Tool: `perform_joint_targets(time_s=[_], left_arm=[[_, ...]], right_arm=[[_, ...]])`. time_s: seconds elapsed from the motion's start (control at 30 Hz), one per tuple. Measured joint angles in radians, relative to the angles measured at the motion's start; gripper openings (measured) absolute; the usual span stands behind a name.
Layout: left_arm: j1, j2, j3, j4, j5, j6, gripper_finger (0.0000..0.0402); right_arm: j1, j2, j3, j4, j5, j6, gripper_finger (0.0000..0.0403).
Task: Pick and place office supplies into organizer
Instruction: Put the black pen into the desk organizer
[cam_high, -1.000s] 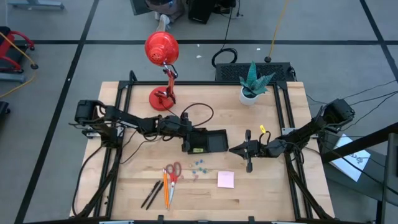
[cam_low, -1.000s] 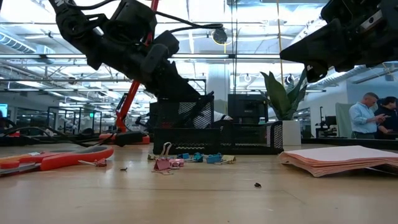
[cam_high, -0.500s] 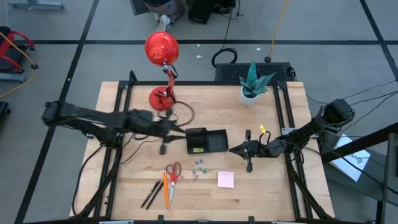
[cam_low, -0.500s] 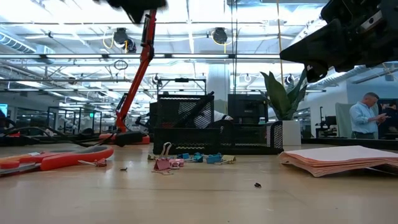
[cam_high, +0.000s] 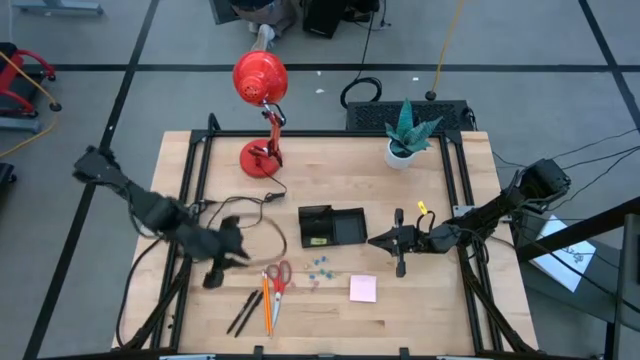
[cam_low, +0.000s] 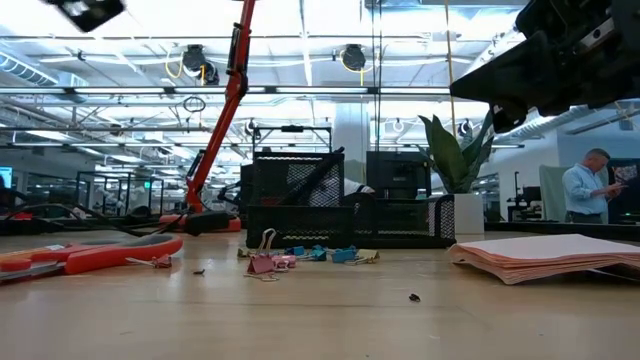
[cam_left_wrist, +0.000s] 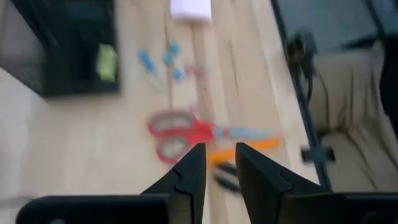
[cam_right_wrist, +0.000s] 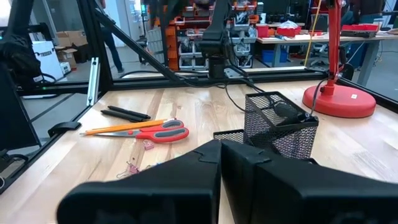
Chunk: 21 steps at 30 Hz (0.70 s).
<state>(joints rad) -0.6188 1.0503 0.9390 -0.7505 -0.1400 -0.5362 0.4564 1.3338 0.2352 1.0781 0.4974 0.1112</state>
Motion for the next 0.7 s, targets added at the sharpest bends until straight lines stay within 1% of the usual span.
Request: perform_joint_targets(time_s=[0.13,0.23,0.37,0.43,0.5,0.57,0.7], left_arm=[[-0.096,0.120,0.000,0.035,-0.007,-0.165,0.0092],[-0.119,0.214,0.000,0.062,-0.016,-0.354,0.0092],[-0.147,0.349,0.000,0.052,-0.018,-0.605,0.0092],[-0.159,0.414,0.000,0.046,0.001,-0.717,0.0093],[-0.164,0.476,0.000,0.045,0.043,-0.816,0.0093],[-0.164,0.527,0.000,0.045,0.076,-0.875,0.0093],[-0.164,0.591,0.000,0.056,0.137,-0.923,0.0093]], right_arm=[[0.000,0.000,0.000,0.002,0.000,0.000,0.0004],[0.000,0.000,0.000,0.002,0.000,0.000,0.0004],[0.000,0.000,0.000,0.002,0.000,0.000,0.0004],[0.000,0.000,0.000,0.002,0.000,0.000,0.0004],[0.000,0.000,0.000,0.002,0.000,0.000,0.0004],[0.000,0.000,0.000,0.002,0.000,0.000,0.0004],[0.000,0.000,0.000,0.002,0.000,-0.002,0.0004]])
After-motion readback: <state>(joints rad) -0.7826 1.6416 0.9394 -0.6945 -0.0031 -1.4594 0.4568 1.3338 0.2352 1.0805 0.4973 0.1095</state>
